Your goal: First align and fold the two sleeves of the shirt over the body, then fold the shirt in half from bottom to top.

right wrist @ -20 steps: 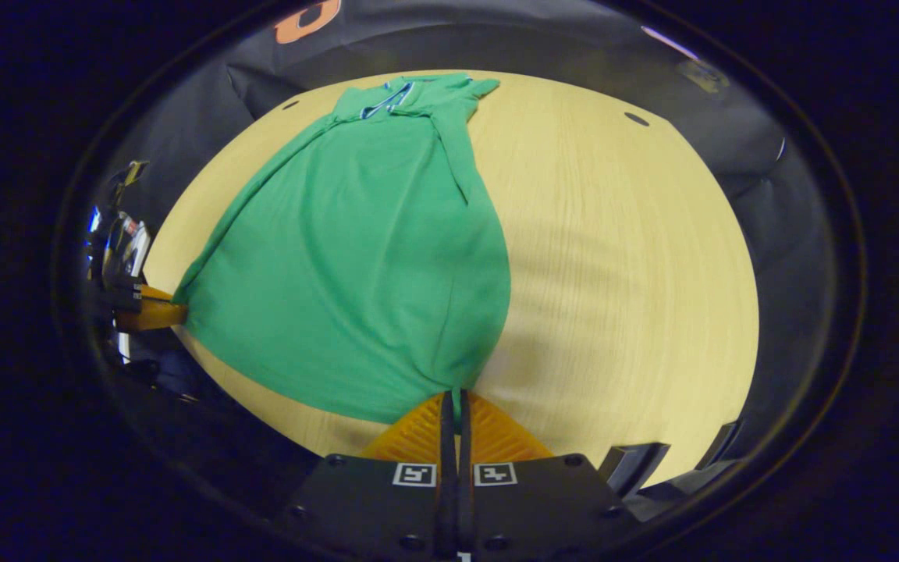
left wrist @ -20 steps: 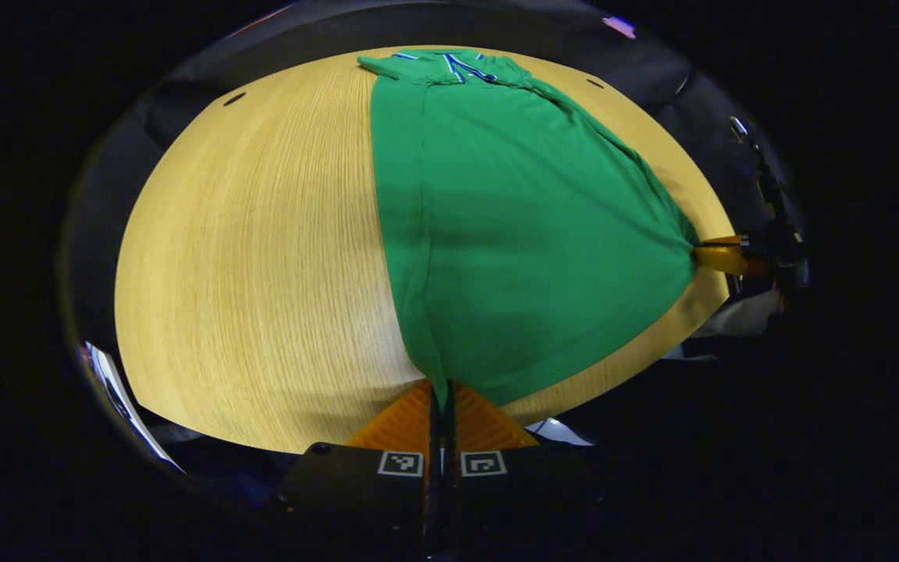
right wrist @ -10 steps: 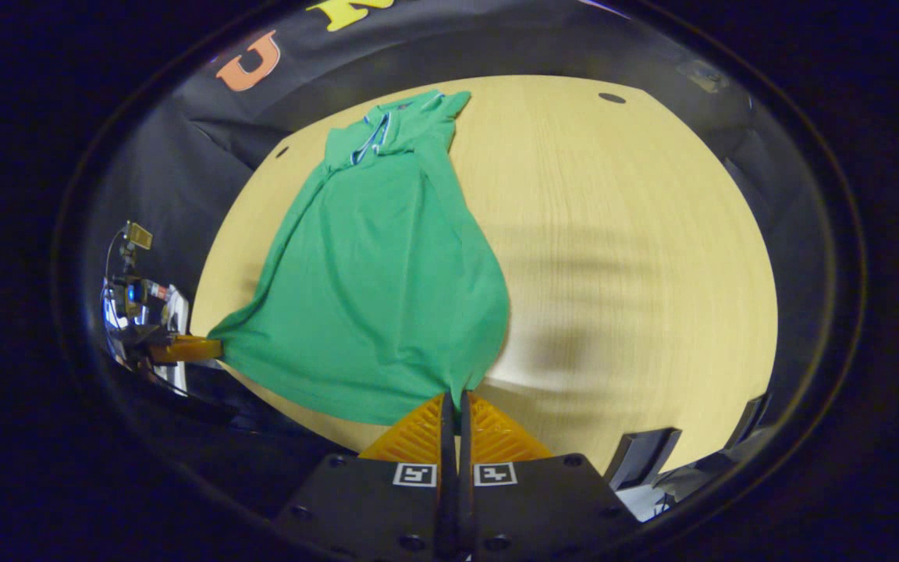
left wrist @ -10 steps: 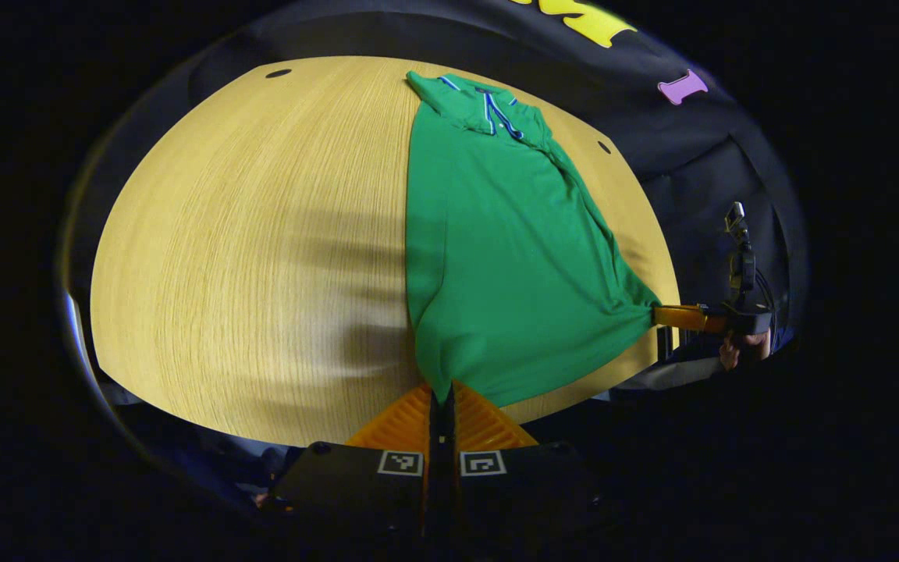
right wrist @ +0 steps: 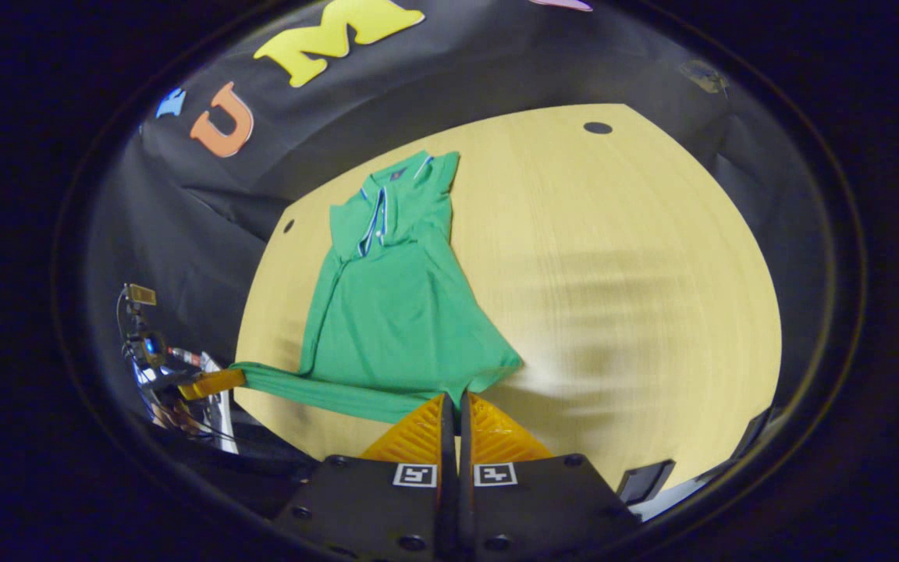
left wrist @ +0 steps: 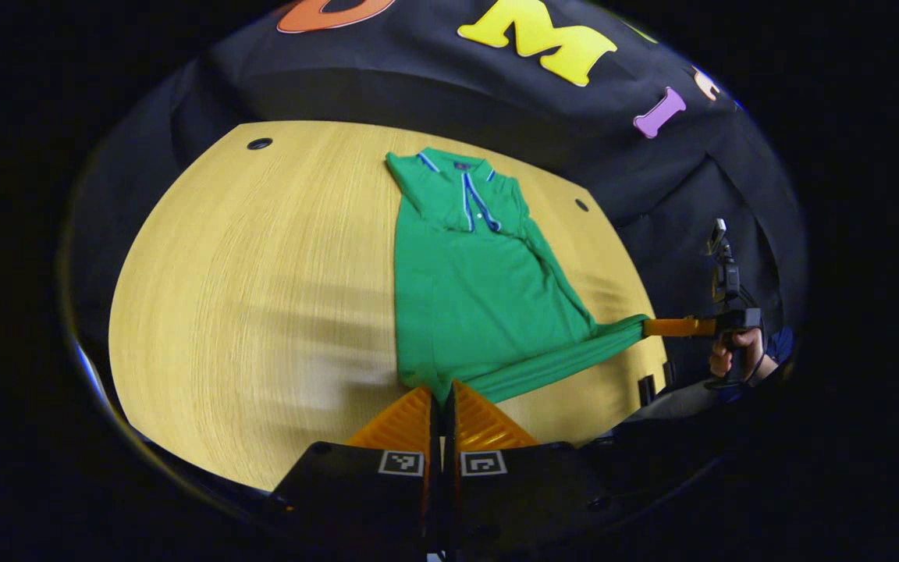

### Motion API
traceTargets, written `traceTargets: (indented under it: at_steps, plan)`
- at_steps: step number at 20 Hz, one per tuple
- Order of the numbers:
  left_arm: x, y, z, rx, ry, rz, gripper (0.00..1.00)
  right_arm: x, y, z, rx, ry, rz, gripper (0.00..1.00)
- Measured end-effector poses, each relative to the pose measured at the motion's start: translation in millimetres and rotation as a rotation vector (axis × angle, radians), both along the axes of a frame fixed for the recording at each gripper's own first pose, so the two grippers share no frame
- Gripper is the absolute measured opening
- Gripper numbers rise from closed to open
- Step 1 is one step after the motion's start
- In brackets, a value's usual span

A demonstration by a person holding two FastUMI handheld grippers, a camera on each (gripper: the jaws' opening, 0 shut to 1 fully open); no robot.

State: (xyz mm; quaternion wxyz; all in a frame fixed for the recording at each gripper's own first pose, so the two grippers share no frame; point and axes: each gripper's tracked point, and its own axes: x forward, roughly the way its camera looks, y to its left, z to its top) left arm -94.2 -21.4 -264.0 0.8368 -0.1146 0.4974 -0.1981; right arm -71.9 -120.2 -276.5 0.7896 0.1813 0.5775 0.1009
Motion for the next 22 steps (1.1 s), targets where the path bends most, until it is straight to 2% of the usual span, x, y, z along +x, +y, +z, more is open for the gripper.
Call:
traceTargets:
  at_steps: [2, 3, 5, 6, 8, 13, 14, 22]
  plan:
    - [22, 1, 5, 0.015, -0.032, -0.015, 0.03, 19, 3, 9, 0.022, -0.019, -0.018, 0.0]
    - [33, 2, 10, 0.025, -0.056, -0.022, 0.03, 31, 3, 12, 0.026, -0.032, -0.021, 0.03]
    - [62, 8, 21, 0.054, -0.118, -0.027, 0.03, 57, 1, 21, 0.015, -0.071, -0.027, 0.0]
    - [76, 10, 26, 0.06, -0.141, -0.027, 0.04, 69, 2, 23, 0.008, -0.089, -0.022, 0.03]
    - [105, 8, 35, 0.059, -0.18, -0.02, 0.03, 91, 4, 33, 0.013, -0.119, -0.021, 0.0]
    - [172, 3, 54, 0.023, -0.239, -0.017, 0.03, 153, 8, 50, 0.003, -0.209, -0.015, 0.0]
    - [186, 4, 55, 0.025, -0.252, -0.018, 0.03, 166, 7, 53, -0.004, -0.228, -0.014, 0.02]
    - [286, 4, 63, 0.004, -0.33, 0.07, 0.04, 267, 18, 50, -0.083, -0.36, 0.004, 0.03]
